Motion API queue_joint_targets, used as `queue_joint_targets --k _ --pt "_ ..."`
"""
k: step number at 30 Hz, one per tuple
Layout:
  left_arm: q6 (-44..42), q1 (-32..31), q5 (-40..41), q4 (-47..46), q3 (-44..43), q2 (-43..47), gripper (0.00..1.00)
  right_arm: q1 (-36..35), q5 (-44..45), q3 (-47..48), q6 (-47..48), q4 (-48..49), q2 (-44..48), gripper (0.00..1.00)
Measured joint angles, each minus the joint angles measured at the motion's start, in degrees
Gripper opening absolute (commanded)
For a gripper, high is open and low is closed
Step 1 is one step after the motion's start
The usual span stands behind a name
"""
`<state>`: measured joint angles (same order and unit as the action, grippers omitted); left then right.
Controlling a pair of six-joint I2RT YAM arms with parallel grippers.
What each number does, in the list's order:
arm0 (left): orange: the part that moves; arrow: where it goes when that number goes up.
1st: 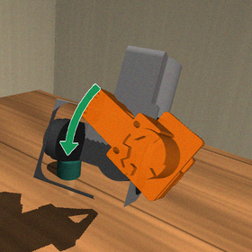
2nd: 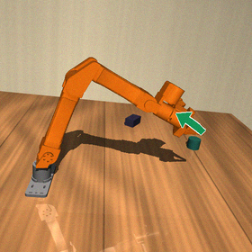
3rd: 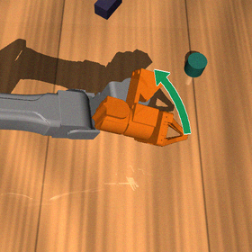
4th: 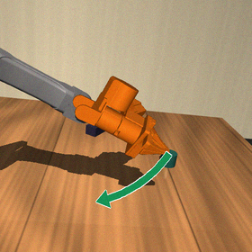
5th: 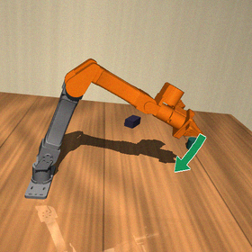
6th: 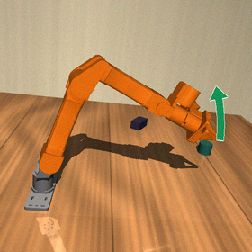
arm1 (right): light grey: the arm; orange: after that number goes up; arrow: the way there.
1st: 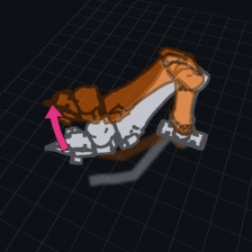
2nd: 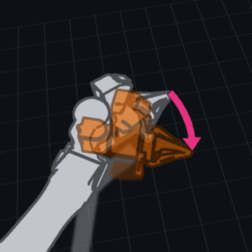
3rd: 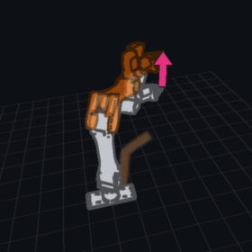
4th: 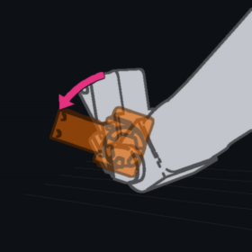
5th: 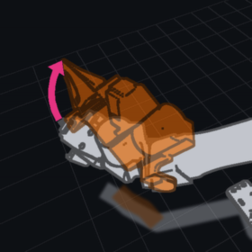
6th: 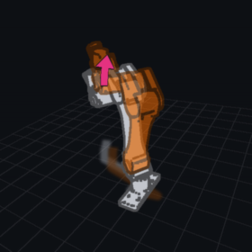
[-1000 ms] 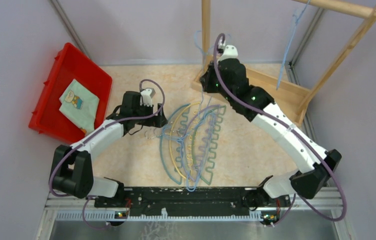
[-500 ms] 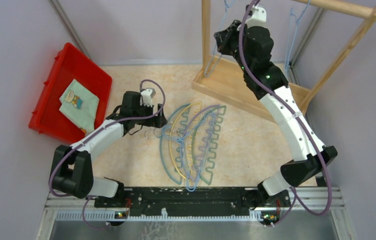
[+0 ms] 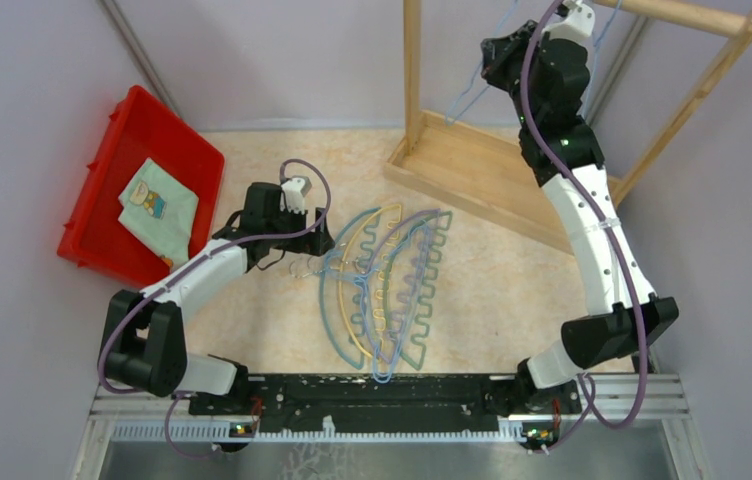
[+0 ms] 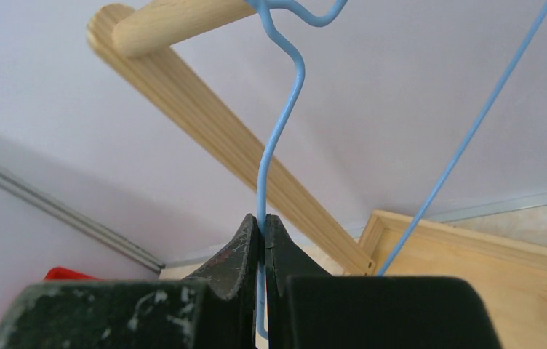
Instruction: Organize the hangers
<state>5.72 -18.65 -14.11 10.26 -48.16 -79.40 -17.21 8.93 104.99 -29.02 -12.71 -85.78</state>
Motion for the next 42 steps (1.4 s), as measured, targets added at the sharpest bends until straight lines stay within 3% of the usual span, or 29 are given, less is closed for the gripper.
queue_joint_targets --k 15,20,25,31,36,42 --pt "-0.6 0.0 0.6 0.1 0.0 0.0 0.99 7.7 -1.2 -7.3 -6.6 0.0 -0.7 0.00" --pt "-0.6 0.0 0.6 0.2 0.0 -0.7 1.00 8.0 -1.3 -10.9 -7.8 2.5 1.0 0.32" --pt "-0.7 0.0 0.6 0.4 0.0 -0.9 0.99 8.1 -1.0 -13.6 -8.3 1.4 3.3 0.48" --pt "-0.6 0.0 0.6 0.5 0.0 -0.9 0.99 7.4 -1.3 -13.9 -7.7 -1.8 7.5 0.53" --pt "-0.6 0.0 0.6 0.5 0.0 -1.1 1.00 2.2 -1.6 -14.2 -4.0 -4.3 13.0 0.53" --pt "0.0 0.0 0.6 0.5 0.0 -2.3 0.99 -12.1 -2.7 -14.3 4.2 -9.5 15.9 0.50"
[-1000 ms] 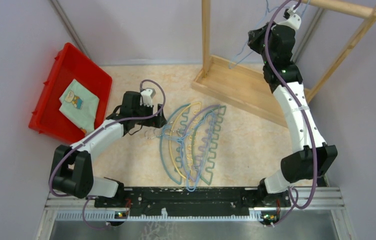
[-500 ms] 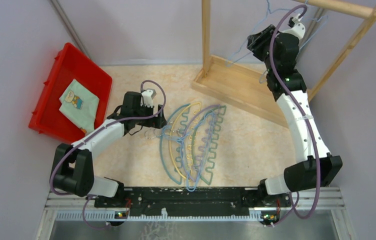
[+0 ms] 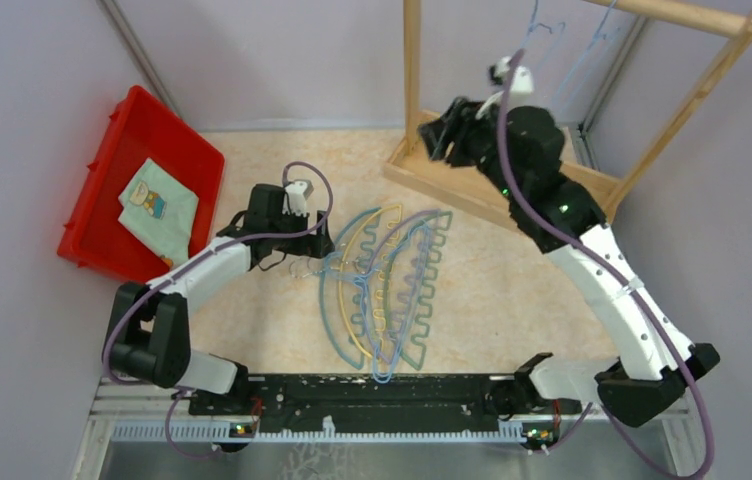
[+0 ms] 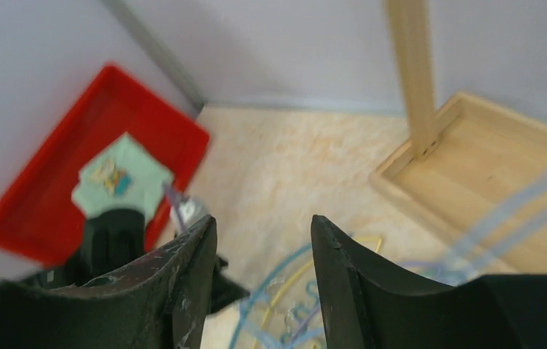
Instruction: Organize the hangers
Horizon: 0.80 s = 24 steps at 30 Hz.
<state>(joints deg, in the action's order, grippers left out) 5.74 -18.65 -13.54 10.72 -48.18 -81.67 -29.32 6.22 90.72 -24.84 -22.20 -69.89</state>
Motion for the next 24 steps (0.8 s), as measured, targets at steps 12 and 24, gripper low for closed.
queue_joint_targets --k 12,24 --pt "2.4 0.2 0.4 0.0 -0.7 -0.7 1.00 -22.0 -5.7 -21.2 2.2 -7.4 -6.8 0.38" --pt "6.7 3.7 0.9 -0.5 2.0 -0.7 1.00 -22.3 -13.7 -34.5 -0.5 0.1 -16.0 0.35"
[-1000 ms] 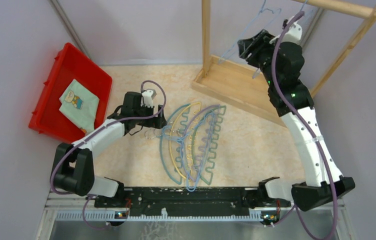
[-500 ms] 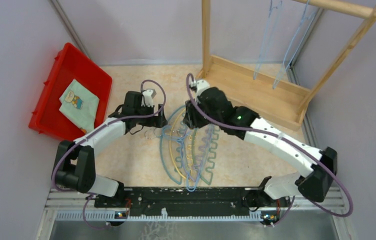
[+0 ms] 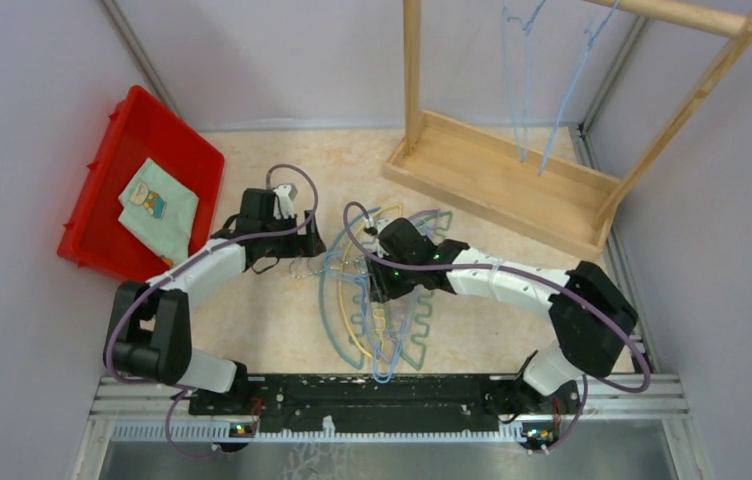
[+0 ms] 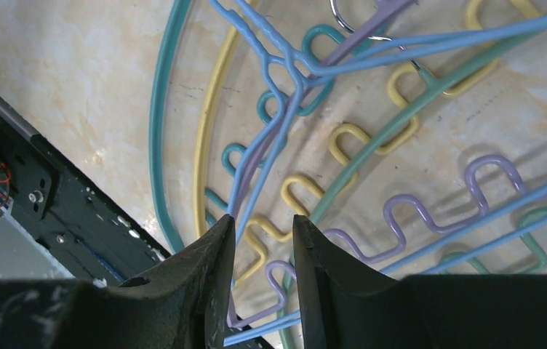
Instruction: Organize the hangers
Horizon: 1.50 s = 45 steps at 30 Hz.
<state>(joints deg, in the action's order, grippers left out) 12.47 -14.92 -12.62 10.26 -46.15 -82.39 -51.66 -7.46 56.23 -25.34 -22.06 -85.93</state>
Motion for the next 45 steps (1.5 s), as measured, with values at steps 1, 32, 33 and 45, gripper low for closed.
queue_joint_targets --k 1,32,33,45 --pt "0.4 0.5 0.0 0.0 0.2 0.0 1.00 0.0 -0.4 0.0 -0.2 0.9 -0.5 0.36" --pt "3.6 8.2 -2.9 0.0 3.0 5.0 1.00 -1.6 -4.6 -2.4 -2.6 4.4 -3.5 0.00" --pt "3.6 8.3 -2.9 -0.1 3.0 5.2 1.00 -1.6 -3.6 -1.7 -2.6 2.3 -1.4 0.00" --pt "3.6 8.7 -2.9 -0.4 3.0 7.3 1.00 2.2 12.1 20.2 -3.8 -6.5 13.9 0.00"
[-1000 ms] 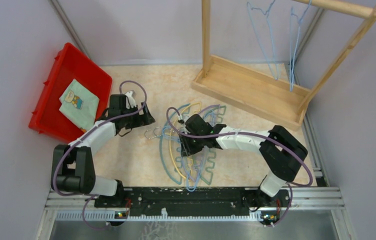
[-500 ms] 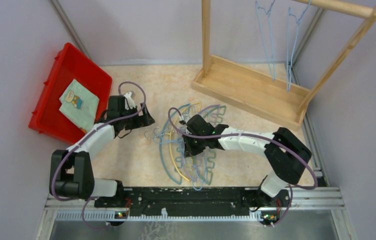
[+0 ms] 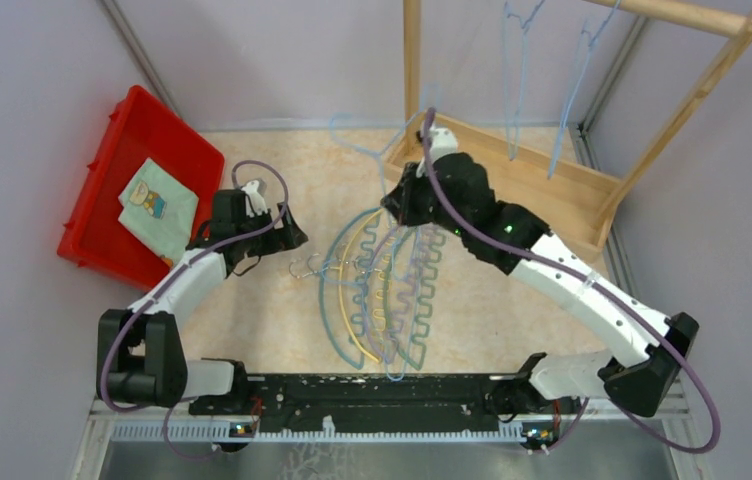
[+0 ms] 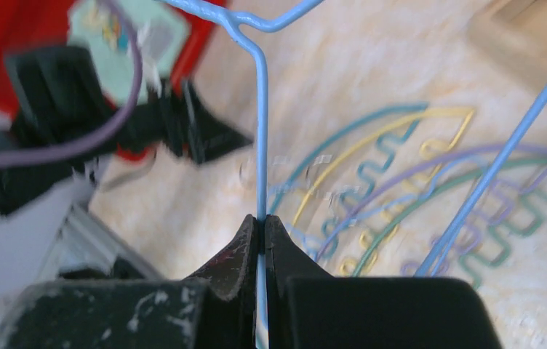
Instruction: Organize the hangers
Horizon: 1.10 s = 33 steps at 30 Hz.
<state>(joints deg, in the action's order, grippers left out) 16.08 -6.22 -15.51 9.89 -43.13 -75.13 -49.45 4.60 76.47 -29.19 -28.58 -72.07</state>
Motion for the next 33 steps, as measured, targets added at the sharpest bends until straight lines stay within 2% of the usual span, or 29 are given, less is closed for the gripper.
queue_joint_targets --k 6,12,17,25,33 --pt "0.5 0.0 -0.8 -0.2 0.0 0.0 1.00 10.6 3.3 3.3 -2.5 9.5 -1.2 0.00" --pt "0.6 0.0 -1.1 -0.6 0.0 0.3 1.00 20.0 -2.7 15.3 -4.6 18.4 -12.7 0.00" --pt "0.5 0.0 -1.1 -0.6 0.0 0.4 1.00 25.2 -7.3 21.2 -6.0 22.3 -17.8 0.00" --pt "-0.2 0.0 -1.1 -0.6 0.0 0.4 1.00 31.2 -9.5 21.5 -10.1 30.6 -18.5 0.00" --pt "-0.9 0.0 -1.2 -0.6 0.0 -0.4 1.00 33.1 -6.4 17.6 -12.3 34.3 -18.4 0.00"
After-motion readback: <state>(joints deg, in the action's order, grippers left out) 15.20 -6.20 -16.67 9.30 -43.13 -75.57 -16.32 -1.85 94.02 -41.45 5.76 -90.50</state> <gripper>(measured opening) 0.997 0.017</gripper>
